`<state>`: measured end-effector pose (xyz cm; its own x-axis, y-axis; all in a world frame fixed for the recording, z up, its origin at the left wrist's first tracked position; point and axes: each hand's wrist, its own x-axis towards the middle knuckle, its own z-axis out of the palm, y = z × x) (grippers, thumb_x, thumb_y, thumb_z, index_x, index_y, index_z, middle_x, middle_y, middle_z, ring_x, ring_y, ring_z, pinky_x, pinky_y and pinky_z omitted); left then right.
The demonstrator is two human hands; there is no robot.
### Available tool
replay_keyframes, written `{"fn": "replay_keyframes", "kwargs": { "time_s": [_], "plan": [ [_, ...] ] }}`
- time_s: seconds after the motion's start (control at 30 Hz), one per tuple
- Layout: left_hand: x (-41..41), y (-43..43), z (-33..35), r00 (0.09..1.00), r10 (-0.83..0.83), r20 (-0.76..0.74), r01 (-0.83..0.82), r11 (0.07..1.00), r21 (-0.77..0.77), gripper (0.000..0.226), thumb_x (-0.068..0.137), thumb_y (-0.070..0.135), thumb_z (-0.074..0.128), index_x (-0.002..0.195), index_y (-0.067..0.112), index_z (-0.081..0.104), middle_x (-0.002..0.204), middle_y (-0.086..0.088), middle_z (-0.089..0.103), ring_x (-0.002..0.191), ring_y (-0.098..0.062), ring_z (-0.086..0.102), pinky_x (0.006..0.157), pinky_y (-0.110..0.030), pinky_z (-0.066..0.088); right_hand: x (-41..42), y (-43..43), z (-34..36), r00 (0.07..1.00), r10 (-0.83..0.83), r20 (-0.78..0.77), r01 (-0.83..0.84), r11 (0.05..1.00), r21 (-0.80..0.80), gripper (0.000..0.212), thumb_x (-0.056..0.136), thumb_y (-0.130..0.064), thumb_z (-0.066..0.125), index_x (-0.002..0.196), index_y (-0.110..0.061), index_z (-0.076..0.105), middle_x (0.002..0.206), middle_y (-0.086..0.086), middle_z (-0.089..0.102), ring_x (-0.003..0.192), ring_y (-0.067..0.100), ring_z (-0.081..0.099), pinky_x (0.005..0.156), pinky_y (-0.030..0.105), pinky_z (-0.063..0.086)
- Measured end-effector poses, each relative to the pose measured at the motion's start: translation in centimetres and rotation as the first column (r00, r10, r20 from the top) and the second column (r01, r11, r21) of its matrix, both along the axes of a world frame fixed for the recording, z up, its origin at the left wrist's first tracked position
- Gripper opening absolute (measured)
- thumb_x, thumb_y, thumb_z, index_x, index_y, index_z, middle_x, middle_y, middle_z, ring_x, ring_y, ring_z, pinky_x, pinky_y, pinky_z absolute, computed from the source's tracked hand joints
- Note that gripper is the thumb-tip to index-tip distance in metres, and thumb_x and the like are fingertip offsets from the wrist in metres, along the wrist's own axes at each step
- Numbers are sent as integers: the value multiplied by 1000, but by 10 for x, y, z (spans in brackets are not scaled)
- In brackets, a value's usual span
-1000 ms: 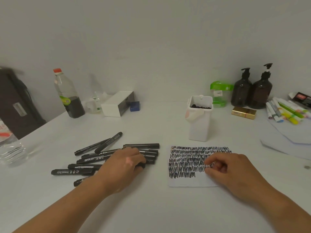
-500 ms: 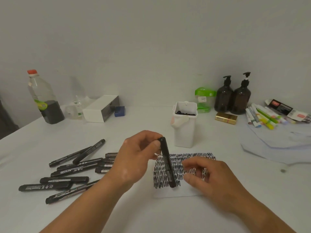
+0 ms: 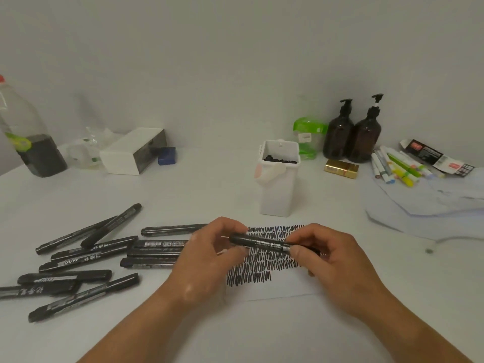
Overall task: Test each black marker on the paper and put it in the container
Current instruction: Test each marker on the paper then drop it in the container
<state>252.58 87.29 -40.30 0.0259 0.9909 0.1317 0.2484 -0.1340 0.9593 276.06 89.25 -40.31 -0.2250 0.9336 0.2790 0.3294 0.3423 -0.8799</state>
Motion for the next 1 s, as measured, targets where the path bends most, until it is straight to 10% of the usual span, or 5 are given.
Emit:
{"fn": "replay_keyframes", "kwargs": {
  "time_s": [0.23, 0.4, 0.67, 1.0],
  "plan": [
    [18, -14, 2, 863, 21, -505, 176, 924, 339, 19, 93, 21, 65, 111, 27, 67, 82, 27, 58, 76, 12, 53, 70, -3, 36, -7, -4, 3, 975, 24, -220, -47, 993, -104, 16, 90, -10, 76, 85, -25, 77, 62, -2, 64, 53, 14, 55, 56, 22, 50],
    [27, -18, 3, 836, -76, -544, 286, 905, 314, 18, 99, 20, 50, 112, 26, 61, 94, 18, 61, 85, 0, 53, 75, -14, 39, -21, -12, 2, 954, 135, -268, -185, 968, -172, 10, 78, -21, 76, 87, -22, 74, 57, 6, 60, 52, 20, 54, 54, 29, 48],
    [30, -20, 3, 833, -206, -513, 388, 879, 277, 15, 105, 39, 39, 92, 36, 46, 83, 46, 54, 77, 25, 48, 69, 1, 32, -26, -14, -2, 942, 166, -292, -220, 961, -165, 11, 78, -21, 77, 85, -16, 70, 57, 6, 60, 47, 17, 50, 46, 29, 42],
    [27, -21, 3, 801, -181, -570, 353, 913, 207, 34, 104, 46, 37, 103, 20, 59, 97, 10, 74, 81, -21, 66, 76, -39, 49, -23, -14, -1, 916, 215, -339, -296, 933, -207, 24, 76, -36, 77, 83, -15, 69, 65, 8, 65, 55, 20, 55, 53, 33, 48]
  ]
}}
